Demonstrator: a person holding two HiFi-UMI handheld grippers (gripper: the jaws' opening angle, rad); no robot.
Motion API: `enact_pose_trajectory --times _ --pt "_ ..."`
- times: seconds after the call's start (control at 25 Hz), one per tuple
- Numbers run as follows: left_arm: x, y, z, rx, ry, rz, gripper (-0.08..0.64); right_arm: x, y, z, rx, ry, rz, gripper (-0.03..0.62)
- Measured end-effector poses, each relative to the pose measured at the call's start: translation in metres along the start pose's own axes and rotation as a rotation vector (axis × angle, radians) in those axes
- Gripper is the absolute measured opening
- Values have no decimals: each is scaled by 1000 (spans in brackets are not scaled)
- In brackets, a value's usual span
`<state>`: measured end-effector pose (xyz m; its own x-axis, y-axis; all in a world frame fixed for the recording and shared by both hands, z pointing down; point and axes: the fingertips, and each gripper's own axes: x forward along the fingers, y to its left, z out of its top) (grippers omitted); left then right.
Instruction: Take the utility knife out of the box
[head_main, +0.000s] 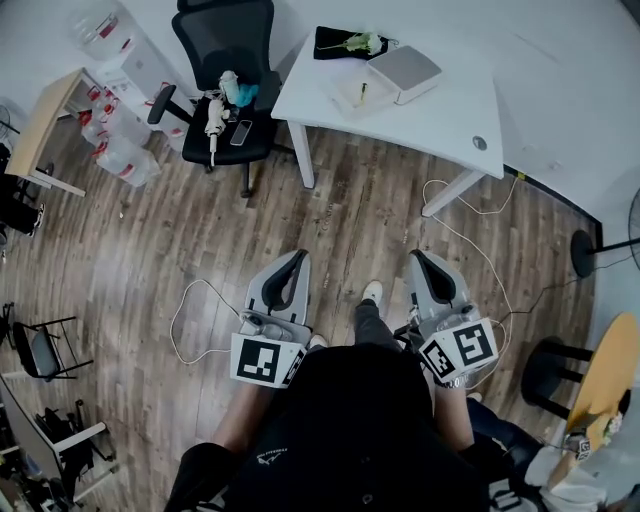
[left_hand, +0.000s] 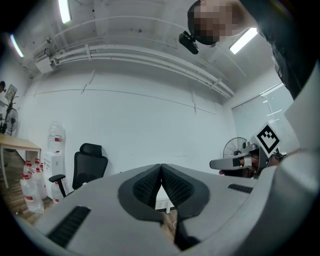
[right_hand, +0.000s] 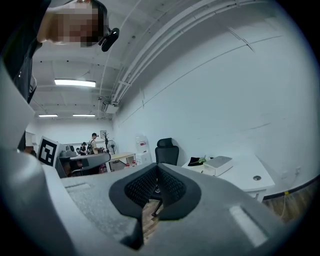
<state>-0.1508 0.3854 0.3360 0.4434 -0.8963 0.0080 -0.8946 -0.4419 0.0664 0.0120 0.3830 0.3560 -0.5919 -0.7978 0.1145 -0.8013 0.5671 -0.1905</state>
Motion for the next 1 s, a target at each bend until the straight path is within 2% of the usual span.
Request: enact_pose_trajectory --times 0.28,0.64,1.0 --pt "77 -7 7 -11 -1 41 6 35 -65 19 -8 30 66 3" --pt "156 -31 2 -7 -9 92 6 53 -158 33 -7 33 90 4" --pt "200 -32 -3 -6 3 138 6 65 -203 40 -4 46 108 3"
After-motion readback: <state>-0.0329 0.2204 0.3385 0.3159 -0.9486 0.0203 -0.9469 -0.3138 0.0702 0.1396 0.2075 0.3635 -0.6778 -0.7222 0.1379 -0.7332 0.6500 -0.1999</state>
